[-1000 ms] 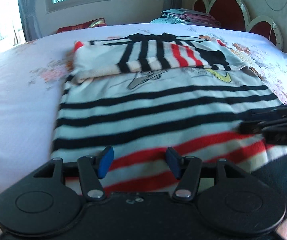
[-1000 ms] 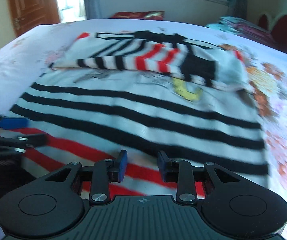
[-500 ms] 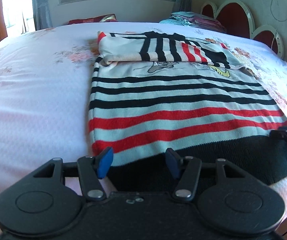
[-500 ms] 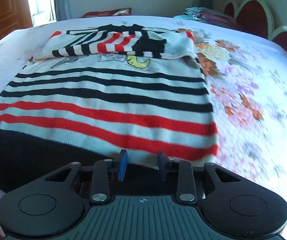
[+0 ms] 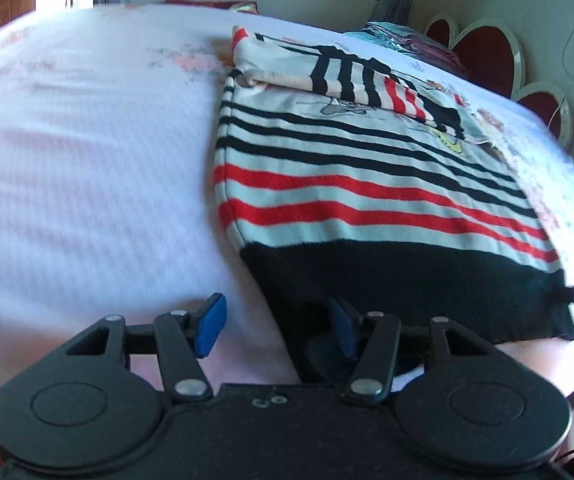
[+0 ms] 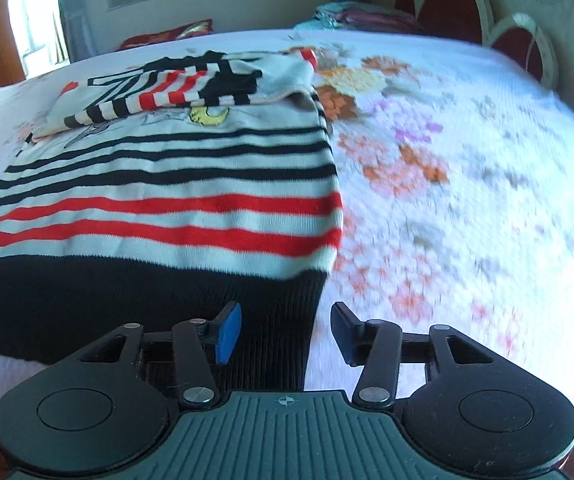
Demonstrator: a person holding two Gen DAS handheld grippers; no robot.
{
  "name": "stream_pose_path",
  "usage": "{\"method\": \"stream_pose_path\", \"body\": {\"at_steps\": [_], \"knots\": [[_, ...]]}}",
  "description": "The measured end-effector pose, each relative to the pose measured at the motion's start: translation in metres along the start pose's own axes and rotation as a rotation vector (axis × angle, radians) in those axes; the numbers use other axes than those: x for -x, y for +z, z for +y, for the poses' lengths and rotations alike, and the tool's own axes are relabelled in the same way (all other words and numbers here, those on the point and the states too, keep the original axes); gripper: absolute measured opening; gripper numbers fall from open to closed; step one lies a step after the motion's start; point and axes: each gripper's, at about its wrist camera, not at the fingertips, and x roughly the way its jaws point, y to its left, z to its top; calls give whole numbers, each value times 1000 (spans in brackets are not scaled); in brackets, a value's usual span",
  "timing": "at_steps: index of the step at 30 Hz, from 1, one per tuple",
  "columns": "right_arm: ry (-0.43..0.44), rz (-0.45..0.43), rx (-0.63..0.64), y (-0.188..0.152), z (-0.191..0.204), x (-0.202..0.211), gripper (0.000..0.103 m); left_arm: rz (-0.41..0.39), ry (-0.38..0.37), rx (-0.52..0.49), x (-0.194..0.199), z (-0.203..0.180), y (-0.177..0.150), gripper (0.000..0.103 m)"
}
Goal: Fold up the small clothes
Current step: 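Close both tools on the black hem of the sweater, then lift the hem with both tools and fold it over toward the collar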
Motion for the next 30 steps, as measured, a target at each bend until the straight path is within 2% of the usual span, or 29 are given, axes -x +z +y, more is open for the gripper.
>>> {"method": "stream_pose_path", "body": {"at_steps": [5,7,8,9,10,12,16,20,25,30], "knots": [[53,46,-79,-11,-7,1,48,34,-60,-5,-3,-4,-2,44],[65,52,-89,-12,-8,1,37,41,-75,-4,-4,-5,-2,39],[71,54,-97,-12,-9,2,34,48,-87,3,-5,-4,-1,32],[80,59,-101,-12,-9,2,21,55,-100,7,-6,-4,-1,20],[99,64,-108,-11,-8,2,11,59,-110,6,-7,-4,0,14],[110,66,-118,-9,-7,3,10,66,-128,7,-8,-5,2,9],[117,37,-101,-4,-2,9,10,42,-156,17,-3,-4,7,7],[131,-29,-97,10,-1,23,10,-26,-175,19,8,-6,21,7],[144,-113,-87,44,1,31,10,-134,-194,11,15,-12,57,7],[170,-195,-92,94,-1,18,10,-239,-181,-9,9,-22,105,7]]}}
